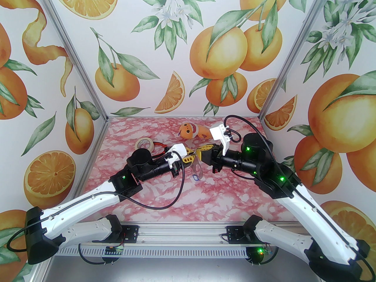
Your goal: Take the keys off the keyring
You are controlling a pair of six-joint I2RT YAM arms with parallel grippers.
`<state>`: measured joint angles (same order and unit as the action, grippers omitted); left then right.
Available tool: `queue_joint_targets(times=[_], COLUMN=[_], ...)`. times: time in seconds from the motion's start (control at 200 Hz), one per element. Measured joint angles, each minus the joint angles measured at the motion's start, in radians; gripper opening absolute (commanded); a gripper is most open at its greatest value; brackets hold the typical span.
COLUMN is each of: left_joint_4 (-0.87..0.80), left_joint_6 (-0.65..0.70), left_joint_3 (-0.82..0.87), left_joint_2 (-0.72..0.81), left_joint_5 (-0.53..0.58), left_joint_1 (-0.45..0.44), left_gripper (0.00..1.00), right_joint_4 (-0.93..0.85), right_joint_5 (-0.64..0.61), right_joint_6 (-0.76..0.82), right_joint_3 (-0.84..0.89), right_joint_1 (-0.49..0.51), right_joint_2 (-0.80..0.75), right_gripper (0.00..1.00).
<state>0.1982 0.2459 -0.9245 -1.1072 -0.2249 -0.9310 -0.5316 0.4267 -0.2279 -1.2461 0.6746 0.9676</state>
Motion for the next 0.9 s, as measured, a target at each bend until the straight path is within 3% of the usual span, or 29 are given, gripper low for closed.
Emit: queue_joint_targets(times=[0.2,0.901], left_joint_4=[0.008,0.138], left_joint_6=[0.024,0.225], left_joint_3=[0.0,0.074], left_joint_2=[0.001,0.064], left_joint_5=[-0.015,-0.063], left_joint_1=[-0.002,-0.021], left_gripper=[0.0,0.0], right_joint_4=[0.006,0.114], right_joint_5=[0.0,0.114], right_joint_6=[0.011,-0.048], right_joint_3=[0.01,0.089], right_joint_1=[-0.002,-0.047], right_joint_2=[-0.021,-0.087], right_gripper=[0.0,0.0])
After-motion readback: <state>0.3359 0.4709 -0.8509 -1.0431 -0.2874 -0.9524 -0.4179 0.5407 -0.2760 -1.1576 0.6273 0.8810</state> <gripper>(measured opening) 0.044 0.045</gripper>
